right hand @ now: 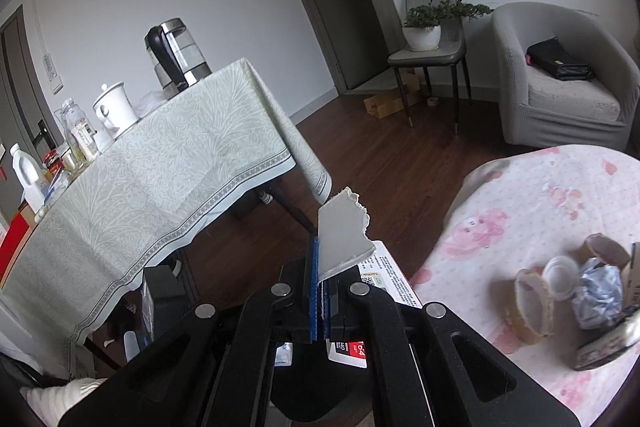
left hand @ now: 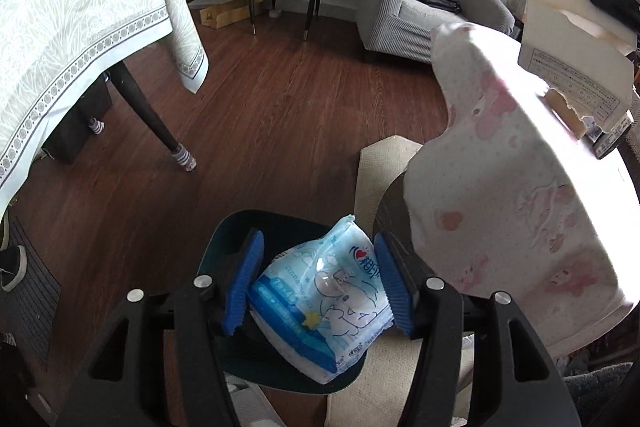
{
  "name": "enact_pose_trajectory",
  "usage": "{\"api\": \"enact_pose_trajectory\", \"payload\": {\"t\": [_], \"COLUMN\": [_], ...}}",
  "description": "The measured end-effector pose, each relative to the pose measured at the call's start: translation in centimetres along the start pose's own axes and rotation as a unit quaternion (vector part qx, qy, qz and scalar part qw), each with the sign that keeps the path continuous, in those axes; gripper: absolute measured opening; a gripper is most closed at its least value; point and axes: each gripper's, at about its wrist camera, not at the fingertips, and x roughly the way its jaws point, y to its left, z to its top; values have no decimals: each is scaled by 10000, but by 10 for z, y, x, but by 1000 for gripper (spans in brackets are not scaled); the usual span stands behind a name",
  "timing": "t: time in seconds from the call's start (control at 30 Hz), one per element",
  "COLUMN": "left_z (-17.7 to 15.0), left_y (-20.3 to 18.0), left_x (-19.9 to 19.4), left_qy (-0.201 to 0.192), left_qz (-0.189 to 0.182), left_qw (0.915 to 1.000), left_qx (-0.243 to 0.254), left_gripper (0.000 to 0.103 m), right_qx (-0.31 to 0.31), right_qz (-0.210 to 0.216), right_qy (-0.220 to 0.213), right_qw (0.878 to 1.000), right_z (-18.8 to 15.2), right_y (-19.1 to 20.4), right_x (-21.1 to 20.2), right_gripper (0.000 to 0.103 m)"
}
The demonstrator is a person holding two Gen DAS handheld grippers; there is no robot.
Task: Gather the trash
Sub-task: 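Carry the tissue pack with the left gripper over the teal bin and release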
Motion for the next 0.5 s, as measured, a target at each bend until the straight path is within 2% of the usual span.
{"api": "enact_pose_trajectory", "payload": {"t": [0.27,0.5], "left_z": [-14,-30], "left_y": [36,49], "left_x": [16,34], "left_qy": [356,717], "left_qz": [15,149], "left_qw": [9990,9972], "left_qx": [-282,-169], "left_gripper": [59,59], "right_qx": [-90,-165], "right_qz": [266,404], "right_qy": [608,1145], "right_qw": [9978,9925], "right_z": [-16,-35], "right_y": [28,45], "right_x": [61,109], "right_gripper": [2,2]}}
